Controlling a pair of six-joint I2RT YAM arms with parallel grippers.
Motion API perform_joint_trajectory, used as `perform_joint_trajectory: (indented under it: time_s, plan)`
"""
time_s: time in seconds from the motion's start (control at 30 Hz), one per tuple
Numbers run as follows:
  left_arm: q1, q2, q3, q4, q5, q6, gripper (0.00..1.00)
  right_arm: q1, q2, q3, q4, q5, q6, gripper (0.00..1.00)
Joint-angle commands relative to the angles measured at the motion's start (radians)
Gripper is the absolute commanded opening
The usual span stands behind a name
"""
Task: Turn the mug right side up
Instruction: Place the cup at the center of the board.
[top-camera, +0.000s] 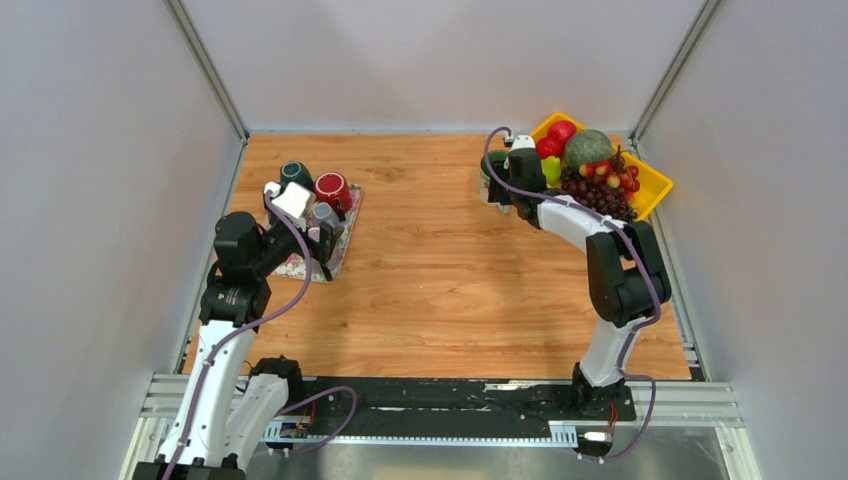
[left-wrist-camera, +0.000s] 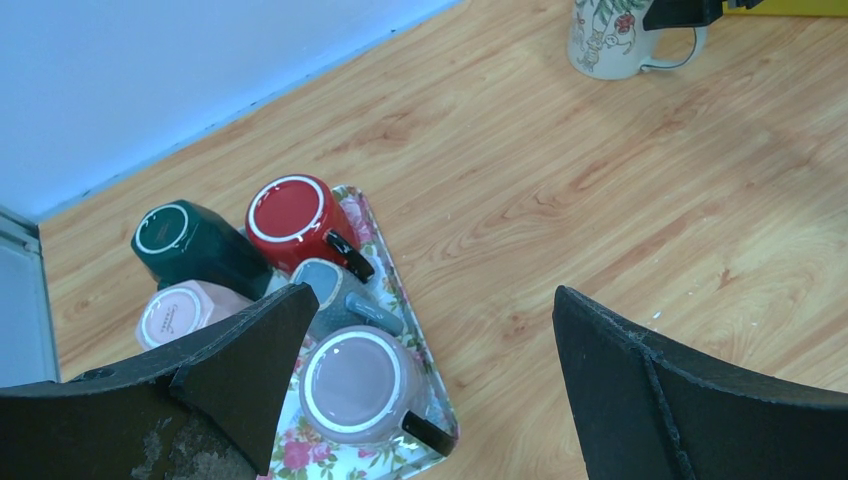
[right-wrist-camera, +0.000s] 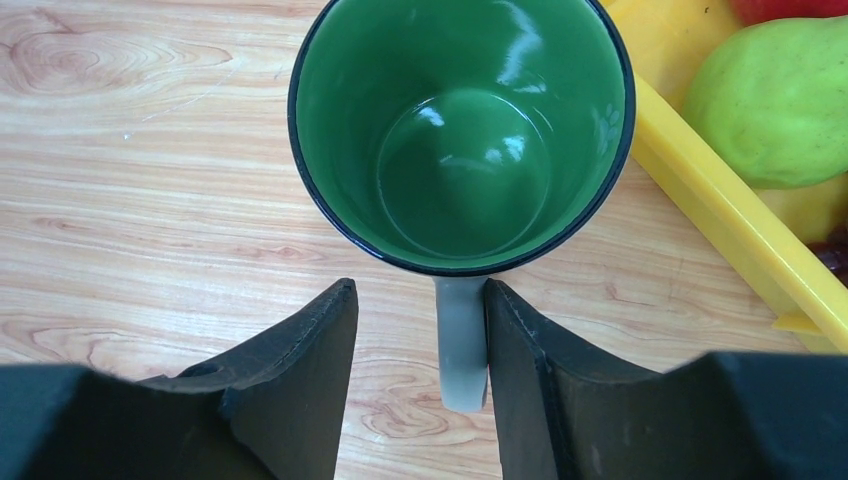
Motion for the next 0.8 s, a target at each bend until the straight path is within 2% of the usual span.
perform_joint_trajectory:
  time_s: [0.0, 0.47, 0.6, 0.67, 0.77]
  plan:
    - [0.010, -0.013, 0.000, 0.027, 0.016, 0.017, 1.00, 0.017, -0.064, -0.008, 0.052, -0.032, 0.023, 0.51]
    - [0.011, -0.010, 0.001, 0.023, 0.023, 0.033, 1.00, 0.039, -0.070, 0.003, 0.040, -0.018, -0.006, 0.52]
    - [0.009, -0.005, 0.009, 0.003, 0.034, 0.072, 1.00, 0.036, -0.081, 0.031, 0.017, 0.010, -0.049, 0.59]
    - [0.010, -0.001, 0.020, -0.016, 0.044, 0.093, 1.00, 0.035, -0.100, 0.032, -0.019, 0.016, -0.085, 0.68]
    - [0.010, 0.007, 0.039, -0.059, 0.059, 0.131, 1.00, 0.034, -0.148, 0.015, -0.024, 0.025, -0.138, 0.75]
